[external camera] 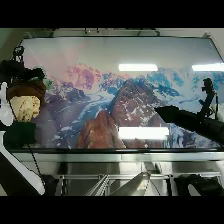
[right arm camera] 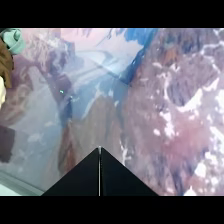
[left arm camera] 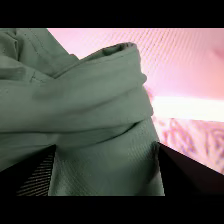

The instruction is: Fold the shirts.

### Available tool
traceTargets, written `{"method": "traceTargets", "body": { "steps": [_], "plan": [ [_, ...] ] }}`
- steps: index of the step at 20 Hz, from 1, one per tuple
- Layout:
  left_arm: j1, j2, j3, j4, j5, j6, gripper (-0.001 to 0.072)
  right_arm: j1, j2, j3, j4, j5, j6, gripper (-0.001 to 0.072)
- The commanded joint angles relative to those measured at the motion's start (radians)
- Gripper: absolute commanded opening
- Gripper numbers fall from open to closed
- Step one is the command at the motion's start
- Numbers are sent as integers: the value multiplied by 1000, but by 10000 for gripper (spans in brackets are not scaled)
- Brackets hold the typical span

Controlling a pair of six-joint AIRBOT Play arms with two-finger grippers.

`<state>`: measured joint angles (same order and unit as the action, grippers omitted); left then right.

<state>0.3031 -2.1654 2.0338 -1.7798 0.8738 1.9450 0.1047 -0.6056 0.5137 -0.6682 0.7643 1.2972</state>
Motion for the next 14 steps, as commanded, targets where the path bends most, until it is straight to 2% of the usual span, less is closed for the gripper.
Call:
{"method": "traceTargets", "body": {
  "steps": [1,3,4,7,10,12,14],
  "plan": [
    [-43,-34,6,174,21,-2,504,1,-21,0,0,0,0,20],
    [-72,-34,8,245,36,-2,150,1,-31,0,0,0,0,20],
    [-86,-32,29,238,54,-2,21,1,-33,0,0,0,0,20],
    [-150,29,72,191,21,1,25,1,-32,0,0,0,0,20],
    [-206,183,19,31,-18,54,25,1,-32,-1,0,3,0,20],
    [-233,287,-17,-86,23,100,25,1,-32,-1,-1,4,0,20],
    [-252,370,-20,-180,175,100,25,1,-32,0,-1,18,-8,20]
  ]
}}
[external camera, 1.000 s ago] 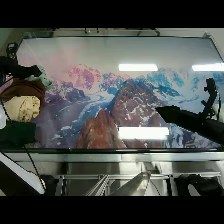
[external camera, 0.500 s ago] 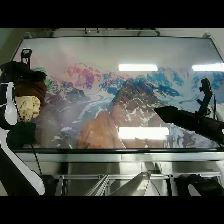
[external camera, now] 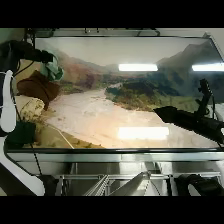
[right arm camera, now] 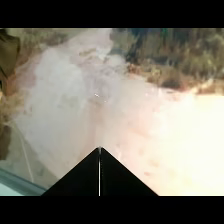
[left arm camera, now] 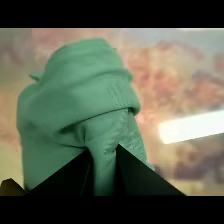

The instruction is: Fold the shirts.

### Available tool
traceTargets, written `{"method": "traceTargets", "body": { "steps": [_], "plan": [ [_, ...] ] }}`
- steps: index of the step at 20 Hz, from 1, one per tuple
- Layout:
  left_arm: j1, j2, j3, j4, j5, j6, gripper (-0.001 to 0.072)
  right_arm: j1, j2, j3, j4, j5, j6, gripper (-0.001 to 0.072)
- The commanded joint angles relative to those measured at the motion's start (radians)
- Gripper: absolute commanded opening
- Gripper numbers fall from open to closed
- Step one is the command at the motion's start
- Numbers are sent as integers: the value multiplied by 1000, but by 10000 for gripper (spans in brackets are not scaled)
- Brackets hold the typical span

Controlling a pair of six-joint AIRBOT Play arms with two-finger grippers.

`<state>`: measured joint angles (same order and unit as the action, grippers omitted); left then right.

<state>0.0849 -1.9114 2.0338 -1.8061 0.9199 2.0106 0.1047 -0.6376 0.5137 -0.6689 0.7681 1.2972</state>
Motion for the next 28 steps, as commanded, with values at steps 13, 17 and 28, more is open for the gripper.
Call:
{"method": "traceTargets", "body": {
  "steps": [13,17,28],
  "plan": [
    [-312,273,-466,-525,689,16,630,1,-1,0,-61,146,-18,295],
    [-298,274,-470,-525,716,-44,711,-10,-35,4,-84,150,-18,381],
    [5,599,-1231,-521,473,-45,701,-47,-792,354,-37,273,-248,382]
  ]
}}
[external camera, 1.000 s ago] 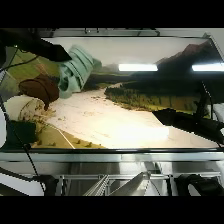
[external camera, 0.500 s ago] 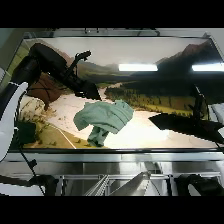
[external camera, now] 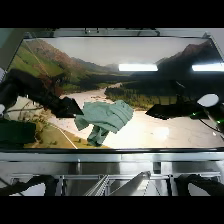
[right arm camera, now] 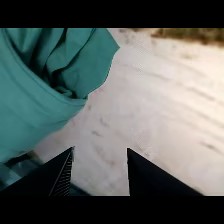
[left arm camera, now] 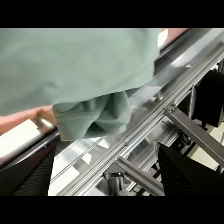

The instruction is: Fold the shirts.

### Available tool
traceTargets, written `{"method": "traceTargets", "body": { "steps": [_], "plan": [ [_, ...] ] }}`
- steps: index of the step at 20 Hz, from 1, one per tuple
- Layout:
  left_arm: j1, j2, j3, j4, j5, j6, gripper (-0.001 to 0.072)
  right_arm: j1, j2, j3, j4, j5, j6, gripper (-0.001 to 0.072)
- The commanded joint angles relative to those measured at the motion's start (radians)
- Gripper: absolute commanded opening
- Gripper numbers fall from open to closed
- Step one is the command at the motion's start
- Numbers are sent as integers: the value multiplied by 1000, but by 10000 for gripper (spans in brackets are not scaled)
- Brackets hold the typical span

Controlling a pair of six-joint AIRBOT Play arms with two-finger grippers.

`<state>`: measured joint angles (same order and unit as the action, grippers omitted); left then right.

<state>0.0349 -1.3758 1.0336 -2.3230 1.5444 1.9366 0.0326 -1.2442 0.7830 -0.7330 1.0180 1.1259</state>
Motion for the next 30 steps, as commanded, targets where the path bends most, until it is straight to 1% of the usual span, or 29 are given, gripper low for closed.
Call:
{"method": "traceTargets", "body": {
  "steps": [1,4,5,7,9,10,11,12,13,15,16,17,18,19,20,23,25,27,30],
  "plan": [
    [55,50,-273,-11,-195,53,701,43,-234,107,38,23,-87,382],
    [25,-50,-288,-98,-292,153,701,93,-336,162,96,18,-107,382],
    [9,-95,-265,-113,-320,170,700,106,-357,176,121,14,-109,382],
    [-24,-178,-198,-113,-350,187,700,126,-386,196,152,-11,-109,382],
    [-43,-257,-115,-113,-348,187,699,133,-414,214,190,-25,-109,382],
    [-51,-290,-79,-113,-348,187,683,133,-429,220,223,-22,-109,382],
    [-58,-322,-43,-113,-342,187,683,133,-441,222,253,-22,-112,382],
    [-66,-349,-15,-114,-328,186,681,135,-453,222,289,-16,-133,381],
    [-73,-370,7,-113,-318,186,644,140,-465,222,326,-7,-145,381],
    [-82,-393,43,-113,-305,187,145,157,-481,223,384,6,-165,377],
    [-82,-393,55,-113,-307,190,17,167,-484,224,408,8,-181,361],
    [-82,-393,67,-113,-303,191,17,171,-485,224,425,8,-189,355],
    [-79,-393,77,-112,-298,191,17,171,-485,225,438,9,-189,327],
    [-71,-393,88,-113,-284,191,17,171,-484,227,451,16,-215,117],
    [-62,-393,99,-113,-270,191,17,168,-483,227,463,29,-245,19],
    [-32,-356,144,-114,-191,190,16,163,-464,251,487,111,-308,17],
    [-8,-258,181,-121,-168,190,16,137,-400,291,488,157,-319,16],
    [12,-122,251,-151,-132,190,16,91,-278,344,489,172,-330,16],
    [30,100,402,-164,-112,185,17,16,-25,422,488,172,-345,15]
  ]
}}
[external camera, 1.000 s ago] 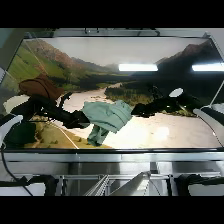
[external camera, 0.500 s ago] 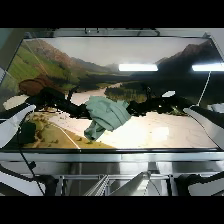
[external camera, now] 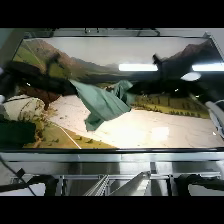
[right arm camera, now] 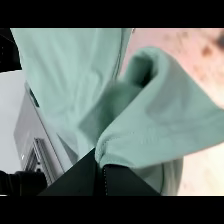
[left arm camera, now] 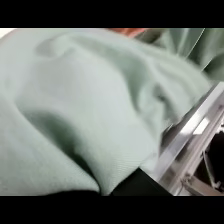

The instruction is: Fold the shirts.

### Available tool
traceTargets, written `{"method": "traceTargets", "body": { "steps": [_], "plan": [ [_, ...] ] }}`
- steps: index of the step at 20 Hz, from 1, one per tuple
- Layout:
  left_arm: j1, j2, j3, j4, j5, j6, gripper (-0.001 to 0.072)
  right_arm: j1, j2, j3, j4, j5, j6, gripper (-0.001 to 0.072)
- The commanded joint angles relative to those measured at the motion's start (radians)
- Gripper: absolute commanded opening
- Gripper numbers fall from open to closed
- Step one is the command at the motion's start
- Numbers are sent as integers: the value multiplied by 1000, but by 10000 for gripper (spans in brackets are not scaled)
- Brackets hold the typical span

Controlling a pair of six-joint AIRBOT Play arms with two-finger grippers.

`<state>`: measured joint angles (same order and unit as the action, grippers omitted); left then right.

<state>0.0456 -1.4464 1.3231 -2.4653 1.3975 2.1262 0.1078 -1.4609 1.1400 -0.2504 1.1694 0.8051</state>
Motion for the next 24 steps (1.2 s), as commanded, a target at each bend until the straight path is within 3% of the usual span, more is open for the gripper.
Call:
{"method": "traceTargets", "body": {
  "steps": [1,6,9,11,13,16,19,20,21,22,24],
  "plan": [
    [22,242,170,-19,35,-11,17,-79,280,82,5,17,-25,16],
    [21,526,365,-9,12,-19,18,-151,726,93,-43,-153,-74,16],
    [21,621,354,72,11,-75,19,-152,814,93,-122,-227,-63,16],
    [21,653,256,135,-3,-116,19,-151,771,80,-157,-214,17,16],
    [21,642,113,142,-21,-122,19,-151,658,42,-161,-203,34,16],
    [21,518,-114,140,-78,-117,20,-151,405,15,-187,-223,-7,16],
    [21,330,-233,140,-269,-55,24,-166,122,48,-199,-386,-54,17],
    [22,257,-248,142,-338,-55,84,-179,25,86,-197,-376,-53,50],
    [29,191,-245,148,-370,-55,370,-188,-53,123,-195,-344,-42,282],
    [47,124,-228,141,-379,-57,720,-203,-114,159,-196,-297,-13,407],
    [99,21,-167,145,-326,-58,703,-254,-153,189,-213,-216,42,396]
  ]
}}
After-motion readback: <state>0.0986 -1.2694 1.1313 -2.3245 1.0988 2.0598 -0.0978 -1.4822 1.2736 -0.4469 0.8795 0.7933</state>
